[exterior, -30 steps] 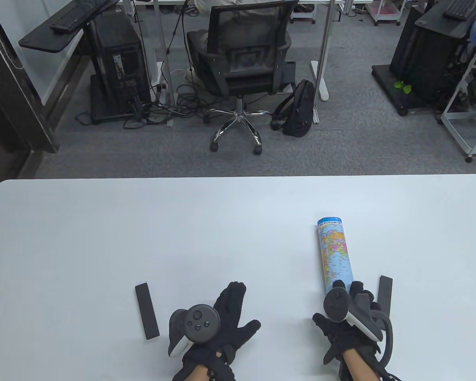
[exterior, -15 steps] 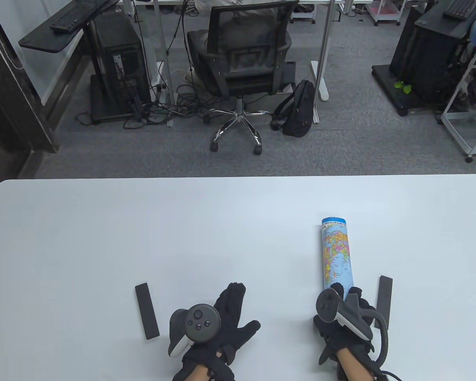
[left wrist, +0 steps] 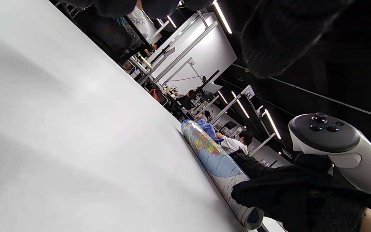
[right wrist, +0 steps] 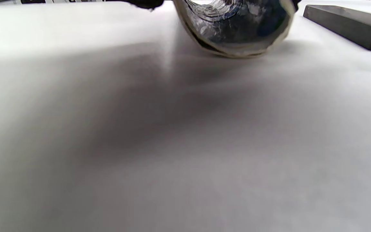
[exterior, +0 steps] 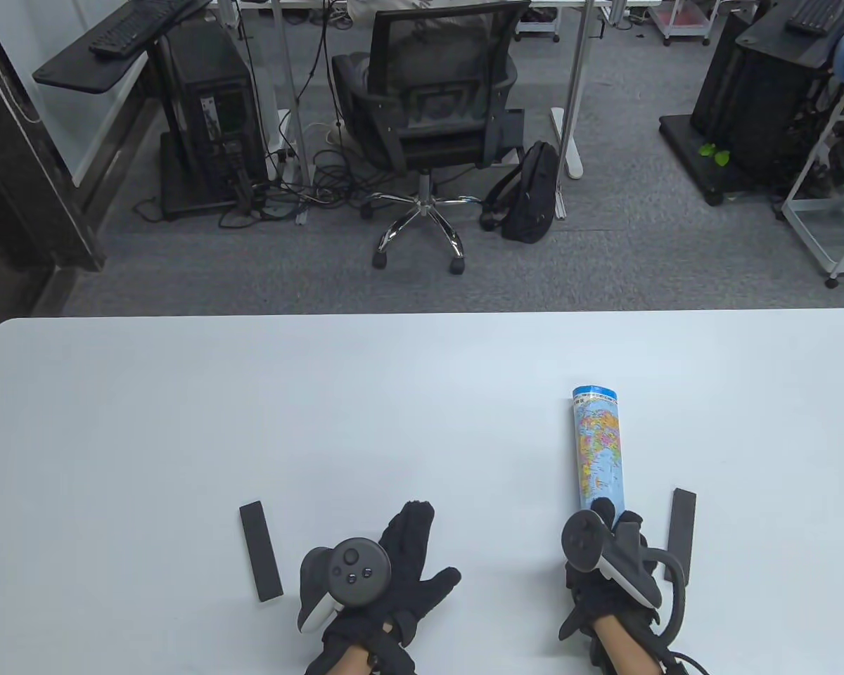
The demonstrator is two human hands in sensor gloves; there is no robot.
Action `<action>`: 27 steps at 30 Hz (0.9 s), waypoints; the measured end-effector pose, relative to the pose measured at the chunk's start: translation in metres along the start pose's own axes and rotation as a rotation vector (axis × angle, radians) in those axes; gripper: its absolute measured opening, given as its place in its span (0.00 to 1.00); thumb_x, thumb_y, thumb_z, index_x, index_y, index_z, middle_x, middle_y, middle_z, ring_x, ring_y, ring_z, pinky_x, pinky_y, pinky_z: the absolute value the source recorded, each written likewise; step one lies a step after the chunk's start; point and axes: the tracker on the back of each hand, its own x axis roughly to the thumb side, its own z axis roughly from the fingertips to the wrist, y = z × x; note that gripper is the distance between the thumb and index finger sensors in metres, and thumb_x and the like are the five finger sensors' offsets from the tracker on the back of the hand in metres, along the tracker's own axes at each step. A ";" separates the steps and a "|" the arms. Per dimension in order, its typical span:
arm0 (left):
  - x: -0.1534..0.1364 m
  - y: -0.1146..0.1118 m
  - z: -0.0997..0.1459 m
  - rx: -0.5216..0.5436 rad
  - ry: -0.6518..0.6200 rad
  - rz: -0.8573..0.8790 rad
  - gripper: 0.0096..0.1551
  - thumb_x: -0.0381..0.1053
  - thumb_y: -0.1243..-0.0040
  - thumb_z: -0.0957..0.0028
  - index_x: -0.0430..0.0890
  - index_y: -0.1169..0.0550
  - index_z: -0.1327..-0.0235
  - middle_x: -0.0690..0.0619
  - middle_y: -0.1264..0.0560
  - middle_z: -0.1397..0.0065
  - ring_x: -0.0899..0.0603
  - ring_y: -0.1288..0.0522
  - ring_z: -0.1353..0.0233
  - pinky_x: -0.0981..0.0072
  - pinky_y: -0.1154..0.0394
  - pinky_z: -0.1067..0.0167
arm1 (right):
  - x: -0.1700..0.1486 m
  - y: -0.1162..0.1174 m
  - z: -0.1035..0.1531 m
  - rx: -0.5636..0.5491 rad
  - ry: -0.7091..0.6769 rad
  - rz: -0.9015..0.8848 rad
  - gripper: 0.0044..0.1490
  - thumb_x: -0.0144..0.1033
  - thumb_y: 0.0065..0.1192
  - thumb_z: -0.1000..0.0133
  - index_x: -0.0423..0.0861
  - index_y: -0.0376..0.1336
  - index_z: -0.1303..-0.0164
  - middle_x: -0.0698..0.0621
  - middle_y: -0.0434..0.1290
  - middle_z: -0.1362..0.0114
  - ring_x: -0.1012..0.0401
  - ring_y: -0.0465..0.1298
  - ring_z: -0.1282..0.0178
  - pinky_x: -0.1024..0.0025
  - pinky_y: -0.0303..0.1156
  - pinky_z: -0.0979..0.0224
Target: Unroll map and secure with paperweights
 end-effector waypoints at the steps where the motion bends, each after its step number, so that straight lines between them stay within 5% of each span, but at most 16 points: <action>1: 0.000 0.000 0.000 0.000 0.000 0.000 0.52 0.62 0.41 0.43 0.44 0.56 0.22 0.36 0.54 0.18 0.25 0.49 0.22 0.30 0.46 0.32 | 0.000 -0.001 0.000 -0.008 0.001 -0.004 0.46 0.29 0.51 0.39 0.28 0.31 0.26 0.13 0.44 0.29 0.24 0.58 0.32 0.28 0.56 0.38; 11: 0.000 0.001 0.000 0.011 -0.007 0.010 0.52 0.62 0.41 0.43 0.44 0.56 0.22 0.36 0.54 0.18 0.25 0.49 0.22 0.31 0.46 0.32 | -0.004 -0.020 0.014 -0.188 -0.040 -0.140 0.43 0.24 0.53 0.41 0.28 0.37 0.25 0.16 0.53 0.29 0.29 0.68 0.35 0.33 0.65 0.41; 17: -0.001 0.001 0.000 0.020 -0.006 0.044 0.51 0.62 0.42 0.43 0.43 0.56 0.22 0.36 0.54 0.19 0.25 0.49 0.23 0.31 0.46 0.32 | -0.002 -0.036 0.035 -0.303 -0.193 -0.400 0.43 0.26 0.54 0.42 0.27 0.39 0.25 0.17 0.57 0.31 0.31 0.72 0.38 0.35 0.69 0.43; 27: -0.012 -0.005 0.000 0.043 0.038 0.344 0.49 0.63 0.47 0.41 0.42 0.56 0.22 0.35 0.52 0.19 0.26 0.48 0.23 0.33 0.46 0.31 | 0.023 -0.032 0.048 -0.129 -0.579 -0.964 0.42 0.28 0.55 0.41 0.26 0.41 0.26 0.17 0.60 0.32 0.33 0.75 0.40 0.38 0.72 0.45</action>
